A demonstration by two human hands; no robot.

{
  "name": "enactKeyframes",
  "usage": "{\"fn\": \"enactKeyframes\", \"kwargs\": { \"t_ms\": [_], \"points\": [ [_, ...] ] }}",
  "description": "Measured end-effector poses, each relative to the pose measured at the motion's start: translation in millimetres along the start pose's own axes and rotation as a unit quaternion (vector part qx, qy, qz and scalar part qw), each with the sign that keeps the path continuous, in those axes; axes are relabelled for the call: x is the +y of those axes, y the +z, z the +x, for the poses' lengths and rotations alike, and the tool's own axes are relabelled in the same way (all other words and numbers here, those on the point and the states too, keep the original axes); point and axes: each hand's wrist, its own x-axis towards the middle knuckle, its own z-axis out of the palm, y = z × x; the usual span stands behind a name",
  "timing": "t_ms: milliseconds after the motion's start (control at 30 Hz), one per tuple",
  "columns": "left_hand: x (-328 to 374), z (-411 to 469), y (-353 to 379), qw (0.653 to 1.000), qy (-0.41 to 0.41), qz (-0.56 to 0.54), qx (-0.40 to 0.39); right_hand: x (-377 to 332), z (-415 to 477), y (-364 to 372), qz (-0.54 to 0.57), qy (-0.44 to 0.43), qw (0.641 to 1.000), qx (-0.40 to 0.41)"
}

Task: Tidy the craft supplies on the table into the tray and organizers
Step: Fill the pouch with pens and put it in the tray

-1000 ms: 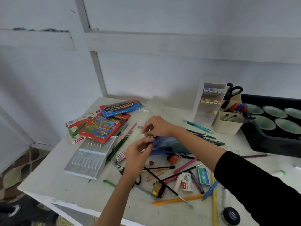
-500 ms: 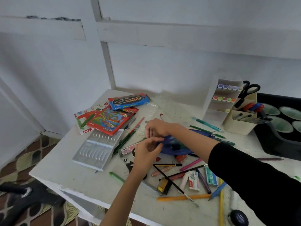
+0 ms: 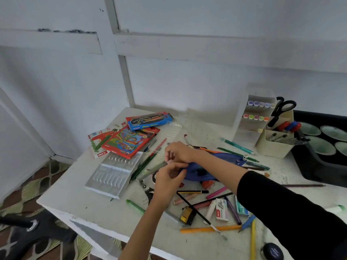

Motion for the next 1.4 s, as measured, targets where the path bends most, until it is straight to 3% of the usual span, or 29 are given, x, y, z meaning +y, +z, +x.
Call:
{"fn": "enactKeyframes", "kwargs": {
  "t_ms": [67, 167, 267, 367, 433, 500, 667, 767, 833, 933, 1033, 1133, 1400],
  "points": [
    [4, -1, 2, 1.0, 0.009, 0.003, -0.002, 0, -9, -10, 0.014, -0.01, 0.999, 0.034],
    [13, 1, 4, 1.0, 0.021, 0.016, -0.017, -8, -30, -36, 0.124, -0.021, 0.983, 0.137],
    [19, 9, 9, 0.999, 0.025, 0.035, -0.011, -15, -60, -66, 0.329, -0.01, 0.917, 0.224],
    [23, 18, 15, 0.998, 0.021, 0.062, -0.002, -17, -93, -86, 0.408, -0.021, 0.862, 0.299],
    [25, 23, 18, 0.996, 0.023, 0.083, 0.003, -15, -115, -90, 0.383, -0.027, 0.861, 0.332],
    [28, 26, 21, 0.995, 0.031, 0.092, 0.009, -9, -135, -87, 0.296, -0.02, 0.891, 0.343],
    [37, 27, 26, 0.993, 0.057, 0.102, 0.012, 8, -159, -65, 0.018, -0.031, 0.958, 0.283],
    [40, 27, 29, 0.991, 0.072, 0.112, -0.001, 19, -152, -51, -0.192, 0.013, 0.962, 0.193],
    [42, 30, 28, 0.99, 0.075, 0.114, -0.018, 28, -144, -44, -0.3, 0.089, 0.939, 0.142],
    [46, 35, 21, 0.992, 0.06, 0.094, -0.052, 40, -139, -34, -0.27, 0.15, 0.941, 0.138],
    [47, 38, 13, 0.991, 0.032, 0.096, -0.084, 49, -142, -28, -0.172, 0.159, 0.953, 0.192],
    [47, 41, 6, 0.988, 0.007, 0.105, -0.116, 49, -145, -28, -0.123, 0.156, 0.965, 0.171],
    [59, 50, -14, 0.988, -0.006, 0.101, -0.117, 37, -148, -36, -0.122, 0.162, 0.96, 0.194]
  ]
}}
